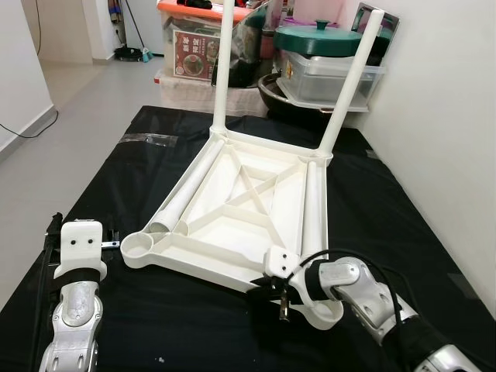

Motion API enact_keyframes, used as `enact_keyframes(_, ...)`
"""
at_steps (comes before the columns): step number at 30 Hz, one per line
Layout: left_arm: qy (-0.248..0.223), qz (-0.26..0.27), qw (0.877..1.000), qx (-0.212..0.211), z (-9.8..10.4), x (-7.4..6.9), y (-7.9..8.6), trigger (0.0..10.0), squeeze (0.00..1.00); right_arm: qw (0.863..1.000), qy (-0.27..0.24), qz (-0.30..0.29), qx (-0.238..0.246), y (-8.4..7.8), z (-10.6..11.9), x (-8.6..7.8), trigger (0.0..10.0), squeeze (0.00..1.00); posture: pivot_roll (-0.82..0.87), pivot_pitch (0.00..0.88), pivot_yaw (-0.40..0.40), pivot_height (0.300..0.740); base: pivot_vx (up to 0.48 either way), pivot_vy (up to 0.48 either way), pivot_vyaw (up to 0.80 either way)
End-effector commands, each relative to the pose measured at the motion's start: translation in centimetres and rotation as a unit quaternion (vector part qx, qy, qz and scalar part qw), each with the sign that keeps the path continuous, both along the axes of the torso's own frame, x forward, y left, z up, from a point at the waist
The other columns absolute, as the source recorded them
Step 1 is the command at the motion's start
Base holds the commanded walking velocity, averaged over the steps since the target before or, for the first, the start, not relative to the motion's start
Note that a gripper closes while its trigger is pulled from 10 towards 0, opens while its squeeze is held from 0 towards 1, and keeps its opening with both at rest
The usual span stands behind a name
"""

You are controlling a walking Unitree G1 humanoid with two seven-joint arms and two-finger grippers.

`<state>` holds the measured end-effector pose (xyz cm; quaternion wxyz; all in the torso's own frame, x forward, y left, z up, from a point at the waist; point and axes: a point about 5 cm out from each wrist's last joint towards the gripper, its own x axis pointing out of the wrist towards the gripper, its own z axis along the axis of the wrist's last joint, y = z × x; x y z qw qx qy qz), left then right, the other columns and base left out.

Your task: Building children table

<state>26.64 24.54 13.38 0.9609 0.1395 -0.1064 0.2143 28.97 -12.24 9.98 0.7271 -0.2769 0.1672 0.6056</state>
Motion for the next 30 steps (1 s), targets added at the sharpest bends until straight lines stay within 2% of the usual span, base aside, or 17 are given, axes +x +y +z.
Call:
enact_keyframes(1, 0.011, -0.002, 1.000, -0.004, -0.7, 0.1, -0.3, 10.0, 0.00, 0.991, 0.012, 0.119, -0.057, -0.7, -1.6, -2.3, 0.0, 0.00, 0.11, 0.000, -0.139, 0.740, 0.000, 0.000, 0.00)
enact_keyframes(7, 0.014, -0.002, 1.000, -0.007, -0.8, 0.1, -0.4, 10.0, 0.00, 0.978, 0.027, 0.191, -0.077, -2.8, -1.5, -3.7, 0.0, 0.00, 0.11, 0.000, -0.143, 0.740, 0.000, 0.000, 0.00)
enact_keyframes(11, 0.015, -0.001, 1.000, -0.009, -0.9, 0.0, -0.3, 10.0, 0.00, 0.976, 0.029, 0.201, -0.083, -3.3, -1.5, -3.9, 0.0, 0.00, 0.11, 0.000, -0.143, 0.740, 0.000, 0.000, 0.00)
enact_keyframes(15, 0.019, -0.002, 1.000, -0.012, -1.1, 0.1, -0.3, 10.0, 0.00, 0.979, 0.006, 0.185, -0.091, -3.7, -1.5, -3.2, 0.0, 0.00, 0.11, 0.000, -0.142, 0.740, 0.000, 0.000, 0.00)
enact_keyframes(16, 0.021, -0.003, 1.000, -0.013, -1.2, 0.1, -0.4, 10.0, 0.00, 0.983, -0.013, 0.166, -0.083, -3.3, -1.4, -2.6, 0.0, 0.00, 0.11, 0.000, -0.141, 0.740, 0.000, 0.000, 0.00)
enact_keyframes(19, 0.021, -0.005, 1.000, -0.013, -1.2, 0.2, -0.5, 10.0, 0.00, 0.985, -0.029, 0.155, -0.071, -2.8, -1.2, -2.1, 0.0, 0.00, 0.11, 0.000, -0.141, 0.740, 0.000, 0.000, 0.00)
enact_keyframes(20, 0.022, -0.005, 1.000, -0.014, -1.2, 0.2, -0.5, 10.0, 0.00, 0.987, -0.049, 0.146, -0.052, -2.0, -0.9, -1.7, 0.0, 0.00, 0.11, 0.000, -0.139, 0.740, 0.000, 0.000, 0.00)
enact_keyframes(25, 0.023, -0.008, 1.000, -0.016, -1.3, 0.3, -0.7, 10.0, 0.00, 0.982, -0.093, 0.162, -0.028, 0.1, -0.1, -0.9, 0.0, 0.00, 0.10, 0.000, -0.136, 0.740, 0.000, 0.000, 0.00)
enact_keyframes(27, 0.023, -0.008, 1.000, -0.016, -1.3, 0.3, -0.7, 10.0, 0.00, 0.982, -0.093, 0.162, -0.028, 0.1, -0.1, -0.9, 0.0, 0.00, 0.10, 0.000, -0.136, 0.740, 0.000, 0.000, 0.00)
enact_keyframes(30, 0.024, -0.011, 0.999, -0.018, -1.4, 0.4, -0.9, 10.0, 0.00, 0.978, -0.104, 0.181, -0.013, 1.4, 0.4, -0.6, 0.0, 0.00, 0.12, 0.000, -0.142, 0.740, 0.000, 0.000, 0.00)
